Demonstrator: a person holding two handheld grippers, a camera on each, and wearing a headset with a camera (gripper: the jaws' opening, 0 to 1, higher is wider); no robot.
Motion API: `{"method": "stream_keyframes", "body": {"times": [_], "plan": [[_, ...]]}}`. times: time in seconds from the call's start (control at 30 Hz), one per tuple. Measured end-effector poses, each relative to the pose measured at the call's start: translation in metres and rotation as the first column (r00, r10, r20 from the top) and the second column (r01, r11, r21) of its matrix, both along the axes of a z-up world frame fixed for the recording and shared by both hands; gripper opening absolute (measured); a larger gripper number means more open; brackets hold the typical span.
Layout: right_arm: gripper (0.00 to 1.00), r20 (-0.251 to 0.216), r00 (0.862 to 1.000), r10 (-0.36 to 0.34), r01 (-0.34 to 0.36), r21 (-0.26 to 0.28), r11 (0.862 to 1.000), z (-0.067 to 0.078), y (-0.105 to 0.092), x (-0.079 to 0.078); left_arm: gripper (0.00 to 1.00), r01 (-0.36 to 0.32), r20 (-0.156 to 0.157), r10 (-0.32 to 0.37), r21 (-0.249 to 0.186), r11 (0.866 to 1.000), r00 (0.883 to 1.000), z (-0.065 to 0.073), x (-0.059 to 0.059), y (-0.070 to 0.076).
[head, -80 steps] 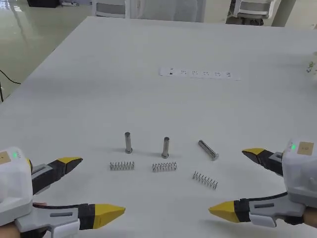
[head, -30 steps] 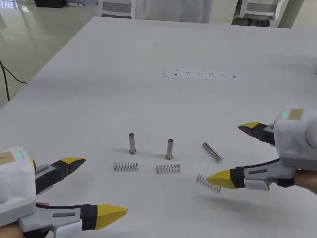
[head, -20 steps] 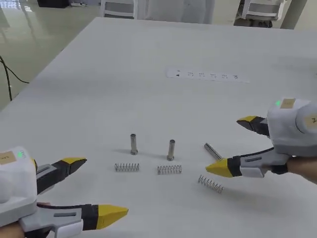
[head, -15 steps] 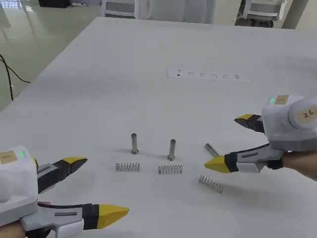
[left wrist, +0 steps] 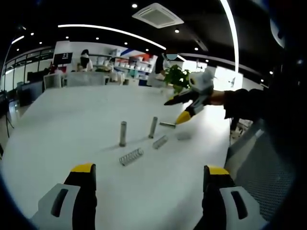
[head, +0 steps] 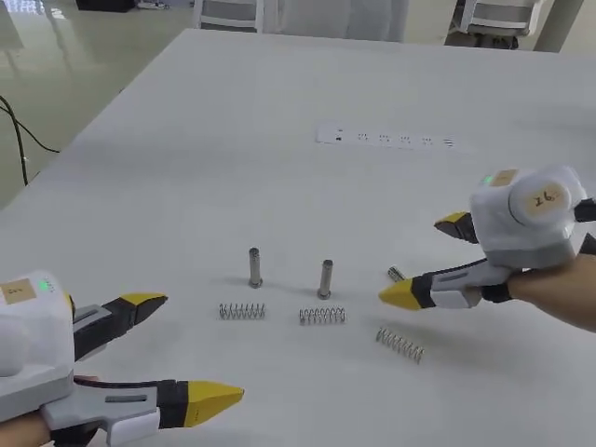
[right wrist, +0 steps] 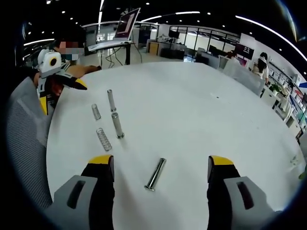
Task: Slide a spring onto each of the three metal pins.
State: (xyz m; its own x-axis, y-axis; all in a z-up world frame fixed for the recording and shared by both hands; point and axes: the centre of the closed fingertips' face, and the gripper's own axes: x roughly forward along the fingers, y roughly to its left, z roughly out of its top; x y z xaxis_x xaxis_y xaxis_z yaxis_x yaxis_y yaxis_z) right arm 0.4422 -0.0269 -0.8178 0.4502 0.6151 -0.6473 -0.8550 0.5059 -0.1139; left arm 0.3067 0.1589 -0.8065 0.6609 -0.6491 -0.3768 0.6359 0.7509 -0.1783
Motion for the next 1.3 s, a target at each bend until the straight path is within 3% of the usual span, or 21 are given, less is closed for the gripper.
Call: {"method": "stream_keyframes", "body": {"times": [0.4,0.73,1.3], "plan": [[0.63,-0.033,0.999,-0.022,0.02,-0.059,0.998,-0.016,-0.002,0.005,0.87,0.003,-0.004,-0.003,-0.001,1.0,1.0,0.0,0.0,0.0],[0.48,-0.084,0.995,-0.058,0.052,-0.072,0.996,-0.022,0.001,0.007,0.86,0.005,-0.005,-0.005,-0.001,1.0,1.0,-0.001,-0.001,-0.001],[0.26,-0.132,0.988,-0.083,0.07,-0.1,0.992,-0.031,0.003,0.007,0.87,0.005,-0.004,-0.005,-0.003,1.0,1.0,-0.001,0.0,-0.001]]}}
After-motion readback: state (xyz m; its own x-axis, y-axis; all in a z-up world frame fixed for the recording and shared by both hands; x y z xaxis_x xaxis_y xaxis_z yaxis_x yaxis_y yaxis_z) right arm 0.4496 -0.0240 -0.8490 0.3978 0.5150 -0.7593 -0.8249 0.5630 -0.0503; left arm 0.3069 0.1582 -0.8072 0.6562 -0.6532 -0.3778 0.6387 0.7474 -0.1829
